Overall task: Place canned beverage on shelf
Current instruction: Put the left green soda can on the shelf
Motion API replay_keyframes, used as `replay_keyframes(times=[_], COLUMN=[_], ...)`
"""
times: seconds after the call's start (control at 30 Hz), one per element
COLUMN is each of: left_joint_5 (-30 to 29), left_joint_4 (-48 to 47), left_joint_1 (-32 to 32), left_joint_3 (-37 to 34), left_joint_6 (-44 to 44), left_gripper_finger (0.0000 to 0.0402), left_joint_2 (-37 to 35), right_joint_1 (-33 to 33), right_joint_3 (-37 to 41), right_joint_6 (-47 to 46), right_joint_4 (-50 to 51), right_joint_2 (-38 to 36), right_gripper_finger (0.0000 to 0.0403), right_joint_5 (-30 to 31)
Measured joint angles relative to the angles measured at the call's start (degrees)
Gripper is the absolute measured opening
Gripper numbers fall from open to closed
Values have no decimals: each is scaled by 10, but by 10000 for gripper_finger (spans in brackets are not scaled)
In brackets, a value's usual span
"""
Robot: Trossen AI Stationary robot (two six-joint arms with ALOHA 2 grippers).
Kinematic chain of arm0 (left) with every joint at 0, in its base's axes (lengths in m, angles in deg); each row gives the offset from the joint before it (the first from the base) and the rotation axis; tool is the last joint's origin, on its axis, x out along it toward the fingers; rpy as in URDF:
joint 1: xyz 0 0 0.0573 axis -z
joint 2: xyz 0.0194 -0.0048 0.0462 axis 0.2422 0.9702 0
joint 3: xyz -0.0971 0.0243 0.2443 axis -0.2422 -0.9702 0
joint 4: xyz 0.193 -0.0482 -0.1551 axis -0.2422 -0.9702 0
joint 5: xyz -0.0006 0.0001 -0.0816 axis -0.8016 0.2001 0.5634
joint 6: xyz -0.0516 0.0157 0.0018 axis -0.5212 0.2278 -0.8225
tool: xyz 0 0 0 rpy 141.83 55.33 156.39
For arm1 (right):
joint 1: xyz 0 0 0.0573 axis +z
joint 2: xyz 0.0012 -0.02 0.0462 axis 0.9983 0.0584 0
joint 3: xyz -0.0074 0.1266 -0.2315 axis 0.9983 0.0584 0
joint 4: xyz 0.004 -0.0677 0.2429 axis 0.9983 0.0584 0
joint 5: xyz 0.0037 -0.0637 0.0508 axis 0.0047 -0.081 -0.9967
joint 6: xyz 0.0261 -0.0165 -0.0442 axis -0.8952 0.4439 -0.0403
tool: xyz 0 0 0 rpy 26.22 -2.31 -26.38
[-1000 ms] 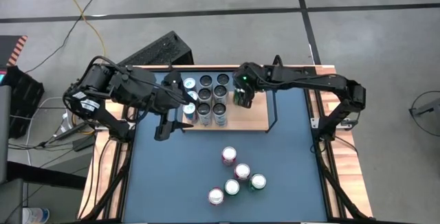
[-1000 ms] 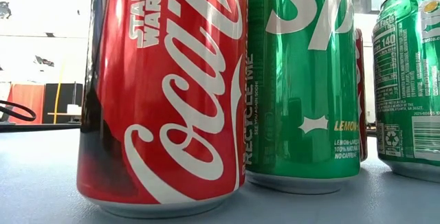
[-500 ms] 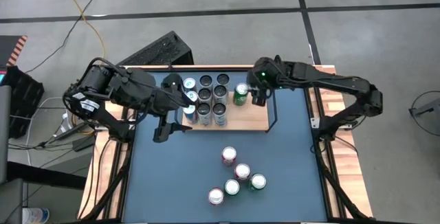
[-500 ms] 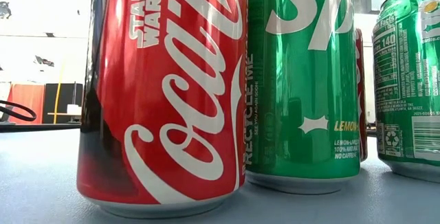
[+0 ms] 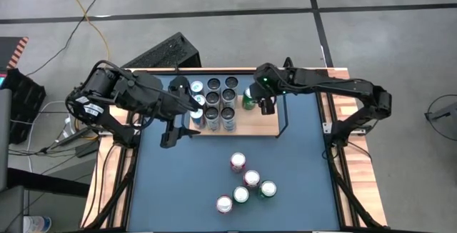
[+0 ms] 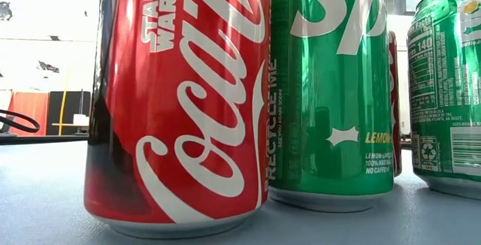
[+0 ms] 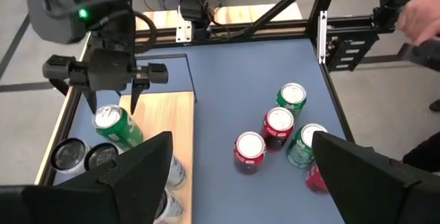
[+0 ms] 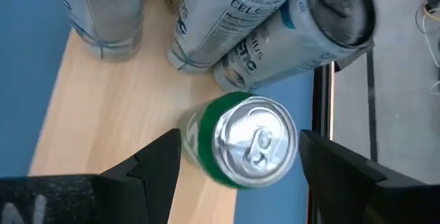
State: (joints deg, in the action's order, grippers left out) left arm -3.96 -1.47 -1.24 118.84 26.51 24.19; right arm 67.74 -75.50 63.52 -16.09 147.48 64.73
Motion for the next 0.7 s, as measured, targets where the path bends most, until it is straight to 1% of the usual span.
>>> replay_keyframes(times=[0.1, 0.23, 0.7], left_joint_5=[0, 0, 0], left_joint_4=[0, 0, -3], left_joint_1=[0, 0, 0], left_joint_3=[0, 0, 0], left_joint_6=[-14, -20, -21], left_gripper_finger=[334, 334, 334], left_joint_2=[0, 0, 0], right_joint_1=[-3, -11, -29], right_joint_3=[0, 0, 0], right_joint_6=[2, -2, -6], right_joint_4=[-13, -18, -1], right_joint_2=[15, 13, 13], right_gripper_finger=[281, 281, 282], right_joint_5=[3, 6, -5])
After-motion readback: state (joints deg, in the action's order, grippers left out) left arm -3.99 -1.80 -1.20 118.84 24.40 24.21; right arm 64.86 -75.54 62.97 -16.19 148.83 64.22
